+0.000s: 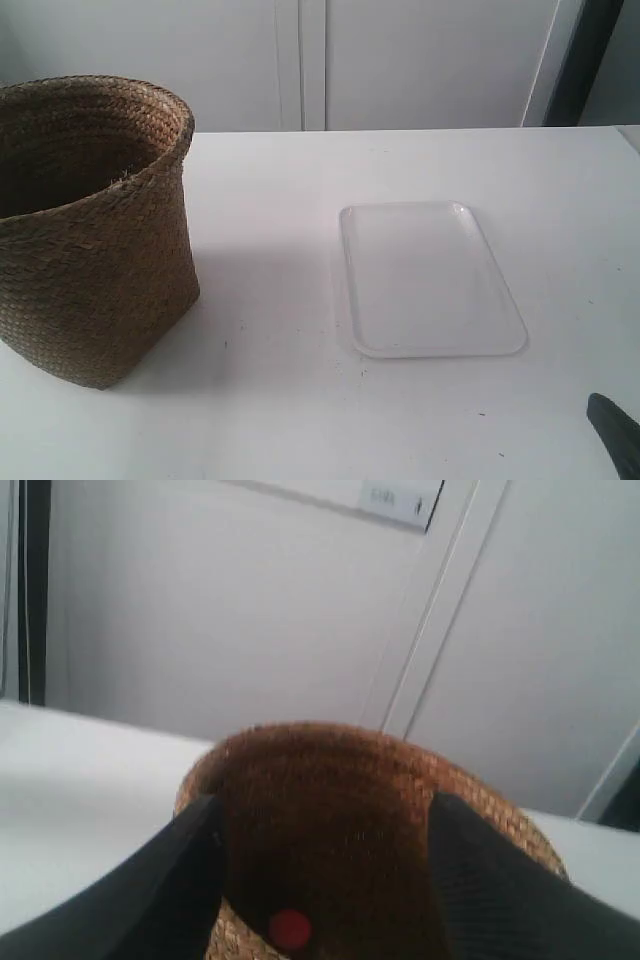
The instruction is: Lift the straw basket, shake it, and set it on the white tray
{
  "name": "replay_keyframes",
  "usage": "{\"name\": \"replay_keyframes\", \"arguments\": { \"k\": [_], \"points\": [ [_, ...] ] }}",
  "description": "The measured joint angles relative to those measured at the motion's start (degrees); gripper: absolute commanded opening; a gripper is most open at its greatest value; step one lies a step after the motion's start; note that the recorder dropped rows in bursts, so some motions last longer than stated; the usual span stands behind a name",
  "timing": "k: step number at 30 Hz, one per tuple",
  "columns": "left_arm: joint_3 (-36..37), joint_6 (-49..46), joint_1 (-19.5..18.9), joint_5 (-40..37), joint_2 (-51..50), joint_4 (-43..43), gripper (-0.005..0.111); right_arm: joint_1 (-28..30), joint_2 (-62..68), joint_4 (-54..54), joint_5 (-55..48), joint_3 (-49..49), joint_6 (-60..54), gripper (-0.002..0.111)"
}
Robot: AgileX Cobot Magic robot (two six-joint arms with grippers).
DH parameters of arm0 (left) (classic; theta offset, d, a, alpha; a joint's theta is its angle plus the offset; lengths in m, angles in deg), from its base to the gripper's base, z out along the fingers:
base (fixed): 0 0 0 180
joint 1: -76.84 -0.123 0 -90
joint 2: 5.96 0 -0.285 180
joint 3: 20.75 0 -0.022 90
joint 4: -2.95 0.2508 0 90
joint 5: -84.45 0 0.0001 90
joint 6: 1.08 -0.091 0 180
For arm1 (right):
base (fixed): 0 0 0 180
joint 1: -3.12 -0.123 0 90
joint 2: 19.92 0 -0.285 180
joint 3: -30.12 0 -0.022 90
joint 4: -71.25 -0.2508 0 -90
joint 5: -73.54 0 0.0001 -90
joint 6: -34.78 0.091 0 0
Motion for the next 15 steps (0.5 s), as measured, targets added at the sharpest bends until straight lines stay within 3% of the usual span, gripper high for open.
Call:
{"name": "replay_keyframes", "arguments": {
  "k": [8, 15],
  "points": [
    [-19.4, 0.0, 0.0, -21.7, -19.4, 2.0, 0.063, 0.0, 0.0, 0.0, 0.0, 0.0, 0.0, 0.080],
    [-27.1, 0.1, 0.0, -33.1, -31.4, 16.5, 0.063, 0.0, 0.0, 0.0, 0.0, 0.0, 0.0, 0.080]
  ]
}}
